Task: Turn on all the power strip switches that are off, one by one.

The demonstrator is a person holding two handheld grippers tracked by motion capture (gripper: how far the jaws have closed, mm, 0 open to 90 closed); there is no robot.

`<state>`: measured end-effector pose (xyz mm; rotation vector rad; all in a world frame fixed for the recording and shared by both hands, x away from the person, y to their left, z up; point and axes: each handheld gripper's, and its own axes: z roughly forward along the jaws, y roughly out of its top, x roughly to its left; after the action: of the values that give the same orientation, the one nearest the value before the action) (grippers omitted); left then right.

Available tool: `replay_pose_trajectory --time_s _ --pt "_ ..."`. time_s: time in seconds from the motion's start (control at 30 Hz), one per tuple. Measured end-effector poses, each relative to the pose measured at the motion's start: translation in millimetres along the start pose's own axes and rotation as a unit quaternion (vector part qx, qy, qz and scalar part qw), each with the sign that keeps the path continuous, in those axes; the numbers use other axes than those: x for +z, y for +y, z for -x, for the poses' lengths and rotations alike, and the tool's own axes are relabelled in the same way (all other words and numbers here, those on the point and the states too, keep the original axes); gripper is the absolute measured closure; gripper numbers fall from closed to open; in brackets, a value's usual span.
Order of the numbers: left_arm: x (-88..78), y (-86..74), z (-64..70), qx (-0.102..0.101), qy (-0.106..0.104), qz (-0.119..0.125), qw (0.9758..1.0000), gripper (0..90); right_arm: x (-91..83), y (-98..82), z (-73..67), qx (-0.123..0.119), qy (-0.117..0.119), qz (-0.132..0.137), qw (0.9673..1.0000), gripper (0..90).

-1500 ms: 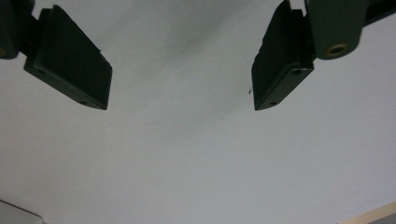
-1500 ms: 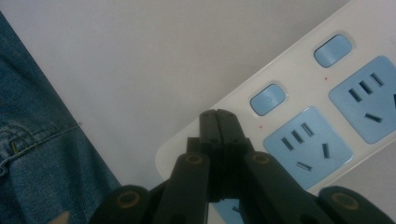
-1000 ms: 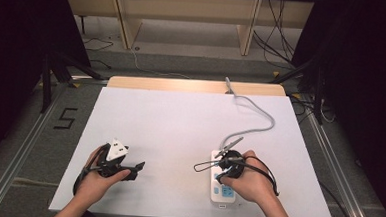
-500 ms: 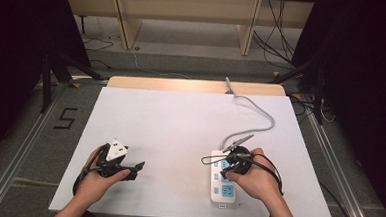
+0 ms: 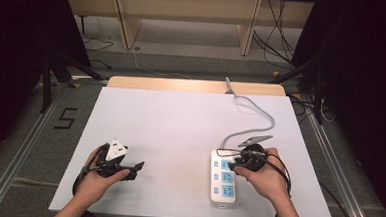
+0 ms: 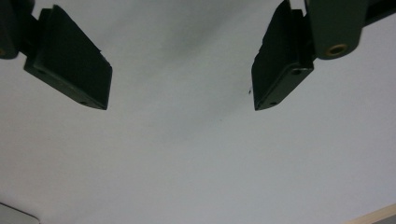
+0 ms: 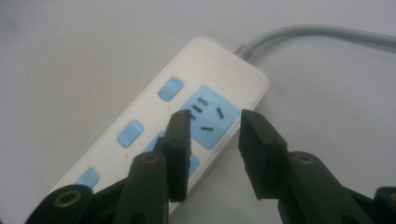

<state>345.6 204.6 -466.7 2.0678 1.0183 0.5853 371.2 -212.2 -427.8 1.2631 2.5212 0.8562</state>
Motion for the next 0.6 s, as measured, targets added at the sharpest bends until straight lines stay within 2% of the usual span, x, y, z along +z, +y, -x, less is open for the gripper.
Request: replay_pose_trajectory --time_s 0.17,0.33,0.6 --pt "0.2 -0.6 -1.7 -0.006 0.003 -0.001 1.0 20.2 0.0 -9.9 11.6 0.0 -0.01 0.043 0.999 56.4" --pt "0.3 -0.7 -2.3 -0.007 0.003 -0.002 1.0 20.2 -0.3 -20.2 22.2 0.003 -0.02 0.081 0.9965 52.1" --pt "0.6 -0.8 -2.5 -0.007 0.004 -0.004 1.0 20.2 0.2 -33.9 29.8 0.005 -0.03 0.119 0.9924 47.5"
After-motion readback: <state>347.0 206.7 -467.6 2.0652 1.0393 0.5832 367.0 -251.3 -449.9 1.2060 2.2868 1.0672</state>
